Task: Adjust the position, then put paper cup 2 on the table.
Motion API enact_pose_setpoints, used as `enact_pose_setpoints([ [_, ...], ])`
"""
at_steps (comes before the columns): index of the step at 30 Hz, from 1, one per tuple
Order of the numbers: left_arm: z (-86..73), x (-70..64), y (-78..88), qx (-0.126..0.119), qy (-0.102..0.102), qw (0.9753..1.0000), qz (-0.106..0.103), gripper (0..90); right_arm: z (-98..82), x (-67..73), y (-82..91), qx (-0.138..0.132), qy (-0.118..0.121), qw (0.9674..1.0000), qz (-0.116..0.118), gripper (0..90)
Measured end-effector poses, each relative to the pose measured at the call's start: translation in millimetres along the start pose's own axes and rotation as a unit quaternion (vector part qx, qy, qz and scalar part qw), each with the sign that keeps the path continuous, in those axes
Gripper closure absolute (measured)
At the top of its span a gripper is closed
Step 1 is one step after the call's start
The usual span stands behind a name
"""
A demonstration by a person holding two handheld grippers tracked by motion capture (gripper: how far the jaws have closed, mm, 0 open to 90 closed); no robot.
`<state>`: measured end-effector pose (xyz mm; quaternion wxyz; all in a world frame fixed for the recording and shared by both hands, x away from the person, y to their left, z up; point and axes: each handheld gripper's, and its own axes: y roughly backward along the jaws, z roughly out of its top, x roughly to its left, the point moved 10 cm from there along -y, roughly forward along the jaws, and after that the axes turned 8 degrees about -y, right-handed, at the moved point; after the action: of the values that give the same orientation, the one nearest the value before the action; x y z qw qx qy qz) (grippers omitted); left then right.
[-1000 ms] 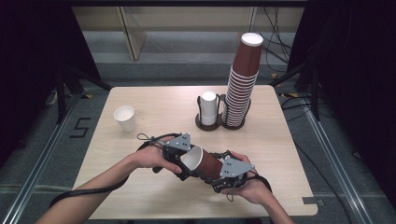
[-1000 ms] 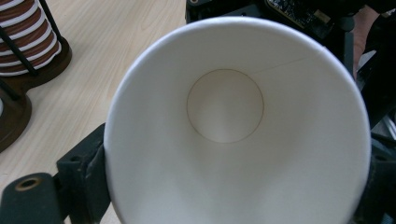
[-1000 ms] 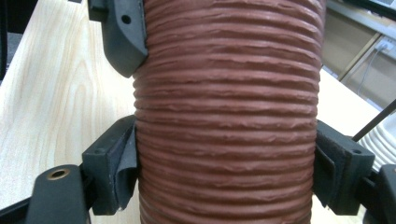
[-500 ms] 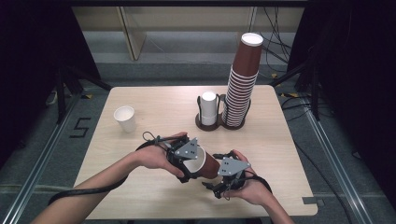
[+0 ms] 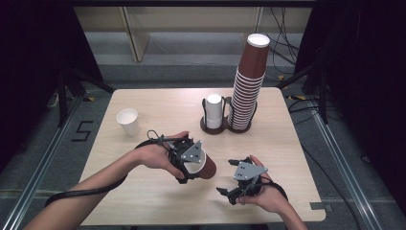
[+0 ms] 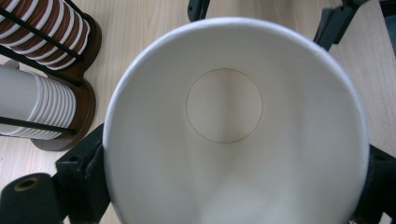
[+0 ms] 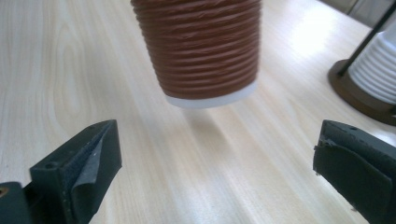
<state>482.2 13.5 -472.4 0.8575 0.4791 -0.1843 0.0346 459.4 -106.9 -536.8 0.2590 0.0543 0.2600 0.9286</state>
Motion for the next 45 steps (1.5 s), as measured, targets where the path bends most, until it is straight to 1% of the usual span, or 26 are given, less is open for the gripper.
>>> enact_pose_setpoints([
  [1, 0.0, 0.0, 0.0, 0.000, 0.000, 1.0000, 0.000, 10.2, 0.3, -0.2, 1.0, -0.002, -0.004, 1.0000, -0.001, 2.2],
  [2, -1.3, 0.6, 0.4, 0.007, -0.004, 1.0000, -0.001, 10.2, 0.3, -0.2, 1.0, -0.002, -0.004, 1.0000, -0.001, 2.2],
  [4, -3.8, 1.2, -0.2, 0.025, -0.011, 0.9996, -0.005, 10.2, 3.4, -3.4, 3.0, -0.016, -0.009, 0.9998, -0.007, 3.2],
  [5, -3.8, 1.2, -0.2, 0.025, -0.011, 0.9996, -0.005, 10.2, 3.4, -3.4, 3.0, -0.016, -0.009, 0.9998, -0.007, 3.2],
  [6, -4.8, 2.0, -0.5, 0.034, -0.015, 0.9993, -0.009, 10.2, 4.2, -5.2, 2.5, -0.024, -0.017, 0.9995, -0.013, 3.8],
  [9, -5.4, 3.0, -1.3, 0.041, -0.018, 0.9989, -0.014, 10.2, 3.4, -6.6, 2.7, -0.027, -0.025, 0.9992, -0.014, 4.7],
  [12, -7.9, 2.2, -3.1, 0.059, -0.024, 0.9977, -0.023, 10.2, 0.7, -9.1, 4.1, -0.030, -0.034, 0.9988, -0.021, 5.7],
  [18, -9.7, 2.4, -2.4, 0.077, -0.032, 0.9959, -0.033, 10.3, -0.7, -13.1, 7.2, -0.038, -0.045, 0.9979, -0.026, 6.4],
  [21, -8.8, 0.7, -3.6, 0.075, -0.024, 0.9963, -0.035, 10.3, 0.1, -13.9, 8.1, -0.039, -0.046, 0.9978, -0.028, 6.6],
  [22, -11.7, 1.4, -1.9, 0.097, -0.046, 0.9934, -0.038, 10.2, 1.6, -14.0, 8.2, -0.042, -0.047, 0.9976, -0.030, 6.6],
  [23, -11.7, 1.4, -1.9, 0.097, -0.046, 0.9934, -0.038, 10.2, 1.6, -14.0, 8.2, -0.042, -0.047, 0.9976, -0.030, 6.6],
  [24, -11.1, -0.8, -1.7, 0.102, -0.053, 0.9926, -0.041, 10.1, 6.1, -10.8, 7.8, -0.050, -0.060, 0.9967, -0.023, 6.7],
  [26, -10.0, -2.3, -1.3, 0.103, -0.057, 0.9920, -0.046, 10.1, 14.8, -8.1, 6.3, -0.070, -0.067, 0.9951, -0.018, 6.8],
  [27, -10.0, -2.3, -1.3, 0.103, -0.057, 0.9920, -0.046, 10.1, 18.2, -4.4, 5.2, -0.070, -0.069, 0.9951, -0.007, 6.8],
  [29, -8.8, -1.8, -1.6, 0.100, -0.057, 0.9924, -0.044, 10.2, 21.4, -3.0, 4.6, -0.071, -0.067, 0.9952, -0.009, 6.8],
  [30, -8.5, -1.6, -1.6, 0.098, -0.056, 0.9926, -0.045, 10.2, 28.3, 0.2, 2.2, -0.078, -0.063, 0.9949, -0.005, 6.7],
  [31, -8.8, -1.2, -1.6, 0.099, -0.056, 0.9925, -0.045, 10.2, 28.3, 0.2, 2.2, -0.078, -0.063, 0.9949, -0.005, 6.7],
  [32, -9.4, -1.0, -1.6, 0.101, -0.056, 0.9923, -0.046, 10.2, 29.2, -0.8, 2.0, -0.077, -0.054, 0.9955, -0.009, 6.8],
  [33, -9.9, -0.8, -1.7, 0.102, -0.057, 0.9920, -0.048, 10.3, 29.2, 0.7, 0.5, -0.073, -0.061, 0.9954, -0.007, 6.7],
  [35, -9.5, 0.5, -2.3, 0.104, -0.059, 0.9916, -0.050, 10.3, 29.6, -0.4, -4.9, -0.073, -0.043, 0.9963, -0.009, 6.7],
  [36, -9.5, 0.5, -2.3, 0.104, -0.059, 0.9916, -0.050, 10.4, 28.2, 1.7, -6.8, -0.068, -0.046, 0.9966, -0.002, 6.8],
  [37, -6.7, 1.4, -3.4, 0.101, -0.059, 0.9918, -0.051, 10.4, 28.4, 0.8, -8.2, -0.069, -0.040, 0.9968, -0.008, 6.9],
  [38, -5.4, 1.6, -3.7, 0.103, -0.061, 0.9914, -0.053, 10.4, 28.1, 2.5, -9.6, -0.063, -0.041, 0.9972, -0.001, 6.9],
  [40, -2.8, 2.4, -4.4, 0.103, -0.066, 0.9910, -0.054, 10.4, 29.8, 3.3, -12.4, -0.068, -0.039, 0.9969, -0.001, 7.0],
  [43, 3.2, 3.0, -5.2, 0.101, -0.073, 0.9906, -0.057, 10.4, 35.0, 4.2, -19.3, -0.066, -0.020, 0.9976, 0.007, 7.6],
  [45, 4.2, 3.3, -5.4, 0.101, -0.075, 0.9903, -0.058, 10.5, 36.0, 4.0, -19.8, -0.068, -0.021, 0.9975, 0.005, 8.0],
])
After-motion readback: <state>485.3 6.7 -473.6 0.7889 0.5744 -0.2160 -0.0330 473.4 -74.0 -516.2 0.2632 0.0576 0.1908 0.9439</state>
